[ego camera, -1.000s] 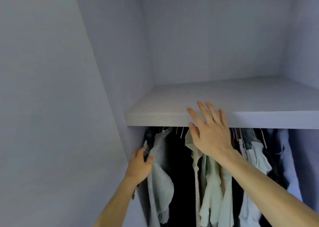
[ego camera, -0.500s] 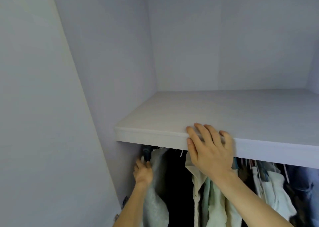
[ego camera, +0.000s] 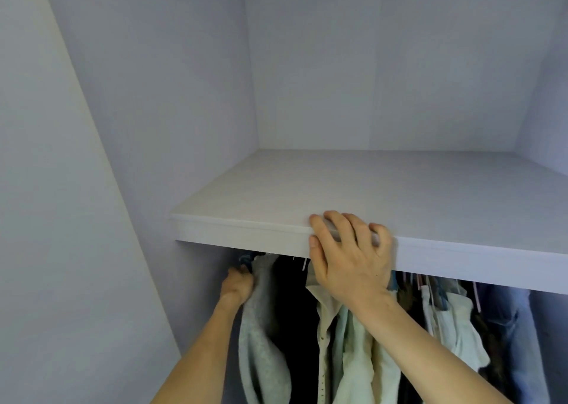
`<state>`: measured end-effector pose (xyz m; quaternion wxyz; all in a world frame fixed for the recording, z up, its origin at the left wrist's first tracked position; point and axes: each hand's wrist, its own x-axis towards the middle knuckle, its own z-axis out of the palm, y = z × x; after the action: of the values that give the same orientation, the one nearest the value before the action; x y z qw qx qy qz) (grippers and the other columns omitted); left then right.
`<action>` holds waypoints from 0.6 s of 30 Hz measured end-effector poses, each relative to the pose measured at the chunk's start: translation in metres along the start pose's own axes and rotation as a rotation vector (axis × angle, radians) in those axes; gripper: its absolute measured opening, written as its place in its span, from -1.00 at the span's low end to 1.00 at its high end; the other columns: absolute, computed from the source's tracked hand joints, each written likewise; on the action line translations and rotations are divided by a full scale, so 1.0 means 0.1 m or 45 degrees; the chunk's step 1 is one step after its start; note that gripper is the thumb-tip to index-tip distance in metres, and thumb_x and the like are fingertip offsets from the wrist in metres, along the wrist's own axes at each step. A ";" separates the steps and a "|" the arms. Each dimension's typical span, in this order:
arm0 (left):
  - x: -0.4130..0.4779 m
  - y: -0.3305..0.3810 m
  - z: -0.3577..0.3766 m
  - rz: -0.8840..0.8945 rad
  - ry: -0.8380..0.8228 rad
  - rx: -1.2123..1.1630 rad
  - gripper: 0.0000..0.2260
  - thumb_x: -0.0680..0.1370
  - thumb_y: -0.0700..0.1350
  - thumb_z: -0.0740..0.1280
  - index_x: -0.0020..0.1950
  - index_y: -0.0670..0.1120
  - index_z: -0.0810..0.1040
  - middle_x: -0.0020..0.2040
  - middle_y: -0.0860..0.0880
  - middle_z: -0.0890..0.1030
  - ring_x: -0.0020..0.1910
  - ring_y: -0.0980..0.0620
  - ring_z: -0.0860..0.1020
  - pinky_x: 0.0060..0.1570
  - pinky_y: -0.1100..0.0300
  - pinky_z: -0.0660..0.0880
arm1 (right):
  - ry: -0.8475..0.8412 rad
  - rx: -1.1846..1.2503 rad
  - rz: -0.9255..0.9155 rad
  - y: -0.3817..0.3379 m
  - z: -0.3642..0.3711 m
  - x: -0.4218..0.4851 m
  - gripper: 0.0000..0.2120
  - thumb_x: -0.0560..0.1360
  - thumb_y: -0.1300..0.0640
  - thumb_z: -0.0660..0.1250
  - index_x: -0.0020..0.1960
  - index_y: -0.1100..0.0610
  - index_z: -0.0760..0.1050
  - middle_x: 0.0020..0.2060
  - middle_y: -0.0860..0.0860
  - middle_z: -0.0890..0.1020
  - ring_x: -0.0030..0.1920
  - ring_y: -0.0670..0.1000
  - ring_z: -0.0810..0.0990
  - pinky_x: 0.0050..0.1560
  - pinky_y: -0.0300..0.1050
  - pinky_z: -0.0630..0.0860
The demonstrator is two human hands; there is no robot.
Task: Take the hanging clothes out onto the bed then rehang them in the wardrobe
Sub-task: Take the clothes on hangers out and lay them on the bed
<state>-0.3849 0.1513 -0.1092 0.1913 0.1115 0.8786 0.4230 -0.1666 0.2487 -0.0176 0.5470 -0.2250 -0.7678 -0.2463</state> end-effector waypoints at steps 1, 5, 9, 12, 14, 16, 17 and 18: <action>-0.01 0.01 -0.01 0.041 0.021 -0.030 -0.53 0.69 0.06 0.08 0.44 -0.25 0.34 0.38 -0.27 0.47 0.30 -0.24 0.49 0.28 0.05 0.42 | 0.010 -0.007 0.000 0.00 0.01 0.00 -0.71 0.57 -0.06 0.23 0.22 -0.02 0.57 0.14 -0.02 0.61 0.14 0.06 0.56 0.12 0.09 0.36; -0.02 0.02 -0.10 0.157 0.152 -0.190 -0.59 0.70 0.07 0.10 0.25 -0.20 0.55 0.22 -0.25 0.59 -0.06 -0.05 0.49 0.01 0.18 0.41 | 0.038 -0.015 0.002 -0.01 0.06 0.00 -0.71 0.56 -0.07 0.24 0.19 -0.02 0.58 0.13 -0.01 0.61 0.14 0.05 0.51 0.12 0.09 0.34; -0.02 -0.05 -0.25 0.217 0.247 -0.223 -0.64 0.69 0.07 0.13 0.02 -0.15 0.59 0.10 -0.22 0.64 -0.04 -0.14 0.55 0.04 0.11 0.48 | 0.063 -0.042 0.003 0.00 0.08 0.01 -0.72 0.55 -0.06 0.23 0.18 -0.02 0.59 0.11 0.00 0.62 0.12 0.04 0.50 0.11 0.08 0.33; -0.06 -0.06 -0.37 0.272 0.298 -0.209 -0.62 0.69 0.06 0.12 -0.02 -0.17 0.59 0.01 -0.21 0.63 -0.06 -0.15 0.55 0.00 0.11 0.47 | 0.058 -0.050 0.014 -0.01 0.08 0.01 -0.72 0.56 -0.06 0.21 0.17 -0.02 0.58 0.11 0.00 0.62 0.12 0.05 0.49 0.12 0.09 0.33; -0.14 -0.03 -0.45 0.304 0.310 -0.212 -0.64 0.70 0.05 0.11 -0.08 -0.14 0.56 -0.08 -0.13 0.61 -0.11 -0.09 0.52 -0.04 0.13 0.44 | 0.037 -0.045 0.017 -0.02 0.07 0.02 -0.72 0.56 -0.06 0.21 0.18 -0.02 0.58 0.12 0.00 0.61 0.13 0.04 0.47 0.13 0.09 0.31; -0.25 -0.03 -0.50 0.316 0.313 -0.208 -0.64 0.70 0.04 0.10 -0.17 -0.11 0.50 -0.21 -0.01 0.55 -0.20 -0.03 0.50 -0.07 0.17 0.38 | 0.025 -0.043 0.026 -0.03 0.06 0.02 -0.72 0.57 -0.06 0.20 0.18 -0.02 0.57 0.11 -0.01 0.61 0.12 0.04 0.47 0.13 0.09 0.31; -0.32 -0.07 -0.52 0.308 0.314 -0.208 -0.63 0.71 0.03 0.09 -0.20 -0.09 0.48 -0.25 0.02 0.51 -0.24 0.02 0.48 -0.09 0.17 0.37 | 0.012 -0.040 0.030 -0.03 0.06 0.02 -0.72 0.57 -0.06 0.20 0.19 -0.02 0.57 0.11 -0.01 0.60 0.12 0.05 0.48 0.12 0.09 0.31; -0.40 -0.12 -0.52 0.301 0.317 -0.221 -0.62 0.71 0.04 0.10 -0.22 -0.10 0.48 -0.26 0.01 0.50 -0.26 0.04 0.48 -0.13 0.16 0.36 | -0.006 -0.038 0.035 -0.02 0.05 0.02 -0.72 0.57 -0.06 0.19 0.19 -0.02 0.56 0.12 -0.01 0.60 0.12 0.05 0.48 0.12 0.09 0.31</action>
<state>-0.3716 0.0928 -0.0792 0.0391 0.1440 0.8364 0.5274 -0.1723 0.2500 -0.0178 0.5451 -0.2443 -0.7622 -0.2496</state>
